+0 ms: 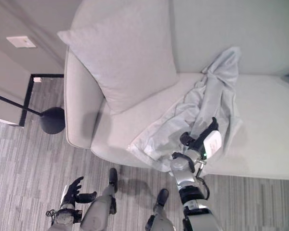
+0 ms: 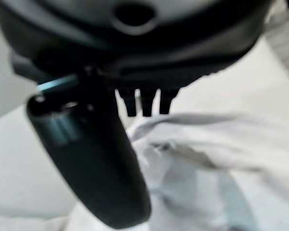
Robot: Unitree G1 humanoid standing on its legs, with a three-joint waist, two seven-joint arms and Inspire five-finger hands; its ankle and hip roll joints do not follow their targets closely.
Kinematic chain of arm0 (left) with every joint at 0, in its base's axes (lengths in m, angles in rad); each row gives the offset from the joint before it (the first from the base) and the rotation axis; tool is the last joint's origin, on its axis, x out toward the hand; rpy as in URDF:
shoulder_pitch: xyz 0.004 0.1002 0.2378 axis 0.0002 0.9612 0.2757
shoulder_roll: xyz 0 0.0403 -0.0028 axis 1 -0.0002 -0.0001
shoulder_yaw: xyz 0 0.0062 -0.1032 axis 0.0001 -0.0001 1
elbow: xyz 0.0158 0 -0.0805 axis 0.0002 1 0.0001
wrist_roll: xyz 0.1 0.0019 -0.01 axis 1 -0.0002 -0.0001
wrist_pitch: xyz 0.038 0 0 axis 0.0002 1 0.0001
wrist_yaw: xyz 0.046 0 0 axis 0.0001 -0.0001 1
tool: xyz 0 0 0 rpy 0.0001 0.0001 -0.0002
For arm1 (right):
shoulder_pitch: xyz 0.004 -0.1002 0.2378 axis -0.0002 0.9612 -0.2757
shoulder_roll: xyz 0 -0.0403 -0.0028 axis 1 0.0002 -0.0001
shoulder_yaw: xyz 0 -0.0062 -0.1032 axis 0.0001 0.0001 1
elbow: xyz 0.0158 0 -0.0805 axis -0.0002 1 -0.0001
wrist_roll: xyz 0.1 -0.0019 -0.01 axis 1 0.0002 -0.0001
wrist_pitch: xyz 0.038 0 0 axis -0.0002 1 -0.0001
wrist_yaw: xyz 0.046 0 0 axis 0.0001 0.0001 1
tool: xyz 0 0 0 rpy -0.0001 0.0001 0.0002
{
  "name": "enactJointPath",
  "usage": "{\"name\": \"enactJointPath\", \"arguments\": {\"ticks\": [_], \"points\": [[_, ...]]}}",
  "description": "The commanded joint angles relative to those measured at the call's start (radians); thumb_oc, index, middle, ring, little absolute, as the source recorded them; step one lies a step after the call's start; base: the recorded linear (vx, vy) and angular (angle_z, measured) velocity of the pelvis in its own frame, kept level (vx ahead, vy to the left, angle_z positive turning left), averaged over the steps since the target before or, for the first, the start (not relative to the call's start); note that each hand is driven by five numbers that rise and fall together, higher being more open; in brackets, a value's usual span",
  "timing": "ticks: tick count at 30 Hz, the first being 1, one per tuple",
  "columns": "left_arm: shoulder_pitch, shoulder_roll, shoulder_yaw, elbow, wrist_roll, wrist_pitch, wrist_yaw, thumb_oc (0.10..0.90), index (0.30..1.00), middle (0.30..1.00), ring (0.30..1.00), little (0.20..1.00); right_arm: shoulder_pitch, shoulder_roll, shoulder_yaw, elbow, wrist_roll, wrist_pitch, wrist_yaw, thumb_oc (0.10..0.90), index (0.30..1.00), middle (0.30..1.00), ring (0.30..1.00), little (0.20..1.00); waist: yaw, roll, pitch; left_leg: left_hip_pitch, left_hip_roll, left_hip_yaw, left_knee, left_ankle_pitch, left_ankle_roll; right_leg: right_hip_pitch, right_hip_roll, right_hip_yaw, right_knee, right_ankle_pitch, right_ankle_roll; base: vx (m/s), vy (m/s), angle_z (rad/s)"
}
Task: Hang the clothes on the sofa on the clothes rack.
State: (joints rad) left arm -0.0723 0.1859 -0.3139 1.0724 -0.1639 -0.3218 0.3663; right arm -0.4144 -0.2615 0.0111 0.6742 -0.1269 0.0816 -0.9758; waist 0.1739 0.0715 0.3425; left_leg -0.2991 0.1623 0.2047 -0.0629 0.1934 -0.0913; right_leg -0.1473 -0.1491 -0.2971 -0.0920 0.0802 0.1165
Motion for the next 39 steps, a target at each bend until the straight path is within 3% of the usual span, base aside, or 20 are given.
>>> {"name": "enactJointPath", "arguments": {"ticks": [1,6,11,14,18,19,20,21,23,26,28,33,35,36,39], "points": [[0.008,-0.059,-0.097,0.032,0.036,-0.037,0.046,0.800,0.900,0.900,0.900,0.900,-0.047,-0.051,-0.042,0.027,0.021,-0.025,-0.096,0.800,0.900,0.900,0.900,0.900,0.009,-0.020,-0.050,-0.146,0.044,-0.069,0.117,0.001,-0.040,0.055,-0.109,0.012,0.007,0.033,0.054,-0.01,0.059,0.08],[-0.019,-0.016,-0.158,0.003,0.115,-0.028,0.086,0.800,0.900,0.900,0.900,0.900,-0.214,-0.062,-0.036,0.299,0.200,-0.098,-0.077,0.800,0.900,0.900,0.900,0.900,0.031,-0.015,-0.037,-0.211,0.021,-0.084,0.153,-0.017,-0.035,0.023,-0.125,0.000,0.013,0.044,0.061,-0.02,0.056,0.07],[-0.070,0.033,-0.242,0.013,0.243,0.002,0.119,0.800,0.900,0.900,0.900,0.900,-0.395,-0.086,-0.019,0.581,0.458,-0.205,0.051,0.800,0.900,0.900,0.900,0.900,0.061,-0.008,-0.024,-0.276,0.000,-0.090,0.188,-0.031,-0.030,-0.016,-0.146,-0.012,0.024,0.053,0.070,-0.02,0.082,0.14],[-0.098,0.059,-0.280,0.017,0.310,0.019,0.124,0.800,0.900,0.900,0.900,0.900,-0.462,-0.111,-0.045,0.683,0.636,-0.248,0.131,0.800,0.900,0.900,0.900,0.900,0.073,-0.009,-0.018,-0.302,-0.009,-0.092,0.198,-0.039,-0.029,-0.033,-0.158,-0.019,0.025,0.060,0.078,0.00,0.069,0.09],[-0.120,0.067,-0.294,0.042,0.341,0.029,0.130,0.800,0.900,0.900,0.900,0.900,-0.531,-0.143,-0.026,0.736,0.744,-0.252,0.217,0.800,0.900,0.900,0.900,0.900,0.088,-0.019,-0.012,-0.321,-0.019,-0.085,0.203,-0.045,-0.022,-0.047,-0.170,-0.025,0.025,0.071,0.088,0.00,0.064,0.07],[-0.126,0.069,-0.294,0.049,0.338,0.029,0.125,0.800,0.900,0.900,0.900,0.900,-0.551,-0.152,-0.013,0.747,0.771,-0.245,0.253,0.767,0.851,0.851,0.851,0.851,0.093,-0.022,-0.010,-0.325,-0.020,-0.083,0.202,-0.045,-0.021,-0.050,-0.175,-0.029,0.026,0.075,0.091,-0.01,0.049,0.02],[-0.133,0.072,-0.288,0.047,0.330,0.026,0.119,0.800,0.900,0.900,0.900,0.900,-0.561,-0.154,-0.005,0.745,0.811,-0.242,0.302,0.546,0.519,0.519,0.519,0.519,0.097,-0.024,-0.007,-0.327,-0.021,-0.081,0.202,-0.046,-0.020,-0.055,-0.178,-0.031,0.028,0.079,0.093,-0.01,0.033,0.01],[-0.137,0.074,-0.284,0.046,0.323,0.025,0.109,0.800,0.900,0.900,0.900,0.900,-0.568,-0.160,-0.001,0.750,0.841,-0.235,0.332,0.400,0.300,0.300,0.300,0.300,0.099,-0.027,-0.005,-0.329,-0.021,-0.079,0.201,-0.046,-0.021,-0.057,-0.180,-0.033,0.030,0.080,0.094,0.00,0.000,0.00],[-0.141,0.078,-0.270,0.035,0.295,0.021,0.096,0.800,0.900,0.900,0.900,0.900,-0.565,-0.149,0.029,0.766,0.849,-0.203,0.416,0.400,0.300,0.300,0.300,0.300,0.104,-0.031,-0.002,-0.328,-0.021,-0.075,0.201,-0.047,-0.018,-0.056,-0.183,-0.036,0.033,0.084,0.094,0.00,0.000,0.00],[-0.139,0.080,-0.256,0.027,0.261,0.018,0.084,0.800,0.900,0.900,0.900,0.900,-0.546,-0.133,0.027,0.775,0.869,-0.203,0.450,0.400,0.300,0.300,0.300,0.300,0.105,-0.035,-0.002,-0.322,-0.020,-0.071,0.201,-0.049,-0.018,-0.054,-0.184,-0.038,0.035,0.085,0.094,0.00,-0.008,-0.05],[-0.135,0.075,-0.219,0.030,0.190,0.012,0.069,0.800,0.900,0.900,0.900,0.900,-0.501,-0.090,0.002,0.747,0.959,-0.234,0.493,0.400,0.300,0.300,0.300,0.300,0.106,-0.039,-0.004,-0.311,-0.015,-0.068,0.201,-0.052,-0.018,-0.048,-0.183,-0.039,0.037,0.081,0.092,-0.01,-0.027,-0.10],[-0.119,0.065,-0.154,0.037,0.106,0.009,0.049,0.800,0.900,0.900,0.900,0.900,-0.359,0.028,0.040,0.604,0.975,-0.272,0.536,0.400,0.300,0.300,0.300,0.300,0.094,-0.049,-0.014,-0.274,-0.002,-0.064,0.196,-0.051,-0.020,-0.031,-0.175,-0.034,0.041,0.072,0.085,0.00,-0.041,-0.08],[-0.094,0.049,-0.081,0.054,0.056,0.015,0.019,0.800,0.900,0.900,0.900,0.900,-0.137,0.094,0.166,0.332,0.907,-0.290,0.600,0.400,0.300,0.300,0.300,0.300,0.071,-0.076,-0.040,-0.218,0.015,-0.064,0.191,-0.053,-0.022,0.006,-0.161,-0.027,0.045,0.055,0.075,0.07,-0.137,-0.08],[-0.072,0.049,-0.063,0.044,0.053,0.015,0.001,0.800,0.900,0.900,0.900,0.900,-0.031,0.085,0.217,0.191,0.882,-0.296,0.630,0.400,0.300,0.300,0.300,0.300,0.058,-0.088,-0.063,-0.185,0.017,-0.070,0.186,-0.055,-0.022,0.035,-0.155,-0.028,0.043,0.047,0.073,0.11,-0.139,0.03],[-0.012,0.060,-0.009,0.002,-0.011,0.015,-0.063,0.800,0.900,0.900,0.900,0.900,0.086,0.008,0.233,-0.090,0.904,-0.326,0.706,0.400,0.300,0.300,0.300,0.300,0.043,-0.116,-0.127,-0.078,0.017,-0.070,0.138,-0.048,-0.025,0.125,-0.146,-0.038,0.028,0.032,0.079,0.15,-0.125,0.04]]}}
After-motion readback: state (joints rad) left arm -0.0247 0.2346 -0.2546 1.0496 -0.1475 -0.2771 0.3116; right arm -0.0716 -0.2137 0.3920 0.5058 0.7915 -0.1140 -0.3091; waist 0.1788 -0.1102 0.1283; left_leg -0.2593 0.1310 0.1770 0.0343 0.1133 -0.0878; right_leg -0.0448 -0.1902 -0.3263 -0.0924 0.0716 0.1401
